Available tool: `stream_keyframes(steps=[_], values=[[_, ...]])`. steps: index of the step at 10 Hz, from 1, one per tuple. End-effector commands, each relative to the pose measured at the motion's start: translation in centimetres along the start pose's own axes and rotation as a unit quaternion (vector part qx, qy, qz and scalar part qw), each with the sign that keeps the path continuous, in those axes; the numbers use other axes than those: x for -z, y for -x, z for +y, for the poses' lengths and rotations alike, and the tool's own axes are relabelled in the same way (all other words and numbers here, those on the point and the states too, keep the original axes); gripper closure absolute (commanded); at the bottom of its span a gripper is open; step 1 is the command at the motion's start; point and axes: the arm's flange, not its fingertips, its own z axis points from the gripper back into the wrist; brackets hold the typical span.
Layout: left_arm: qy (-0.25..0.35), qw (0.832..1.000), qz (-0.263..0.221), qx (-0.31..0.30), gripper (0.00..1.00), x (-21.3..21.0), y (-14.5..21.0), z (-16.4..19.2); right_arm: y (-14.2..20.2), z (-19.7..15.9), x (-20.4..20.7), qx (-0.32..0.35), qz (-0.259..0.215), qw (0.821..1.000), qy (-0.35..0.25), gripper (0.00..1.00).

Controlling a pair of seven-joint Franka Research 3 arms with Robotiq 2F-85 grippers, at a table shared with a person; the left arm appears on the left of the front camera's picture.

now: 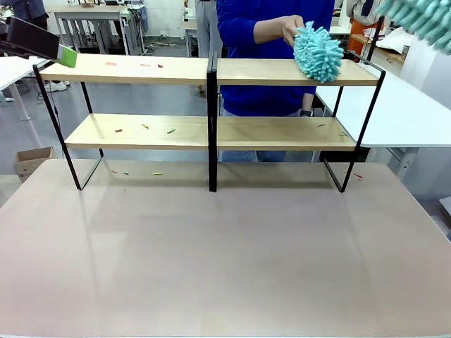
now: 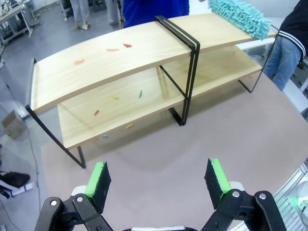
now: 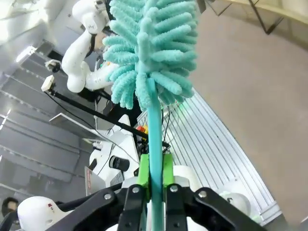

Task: Clean the shelves.
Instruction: Clean a randomly selected level of the Shelf with the Duster.

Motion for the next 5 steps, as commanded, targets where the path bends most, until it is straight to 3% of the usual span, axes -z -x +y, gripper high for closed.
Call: stream_keyframes(steps=[1, 2, 3, 5], values=[[0.001, 1.000, -0.001, -0.001, 0.00, -0.1, 0.0, 0.1, -1.6, -1.2, 2.4, 0.012, 0.094, 0.995, -0.028, 0.88], [0.001, 1.000, -0.001, -0.001, 0.00, -0.1, 0.0, 0.1, -2.2, -1.9, 4.0, 0.028, 0.167, 0.985, -0.028, 0.88], [0.001, 1.000, -0.001, -0.001, 0.00, -0.1, 0.0, 0.1, -2.5, -2.2, 4.7, 0.038, 0.200, 0.979, -0.024, 0.88], [0.001, 1.000, -0.001, -0.001, 0.00, -0.1, 0.0, 0.1, -1.7, -1.5, 3.8, 0.022, 0.190, 0.981, -0.038, 0.88]])
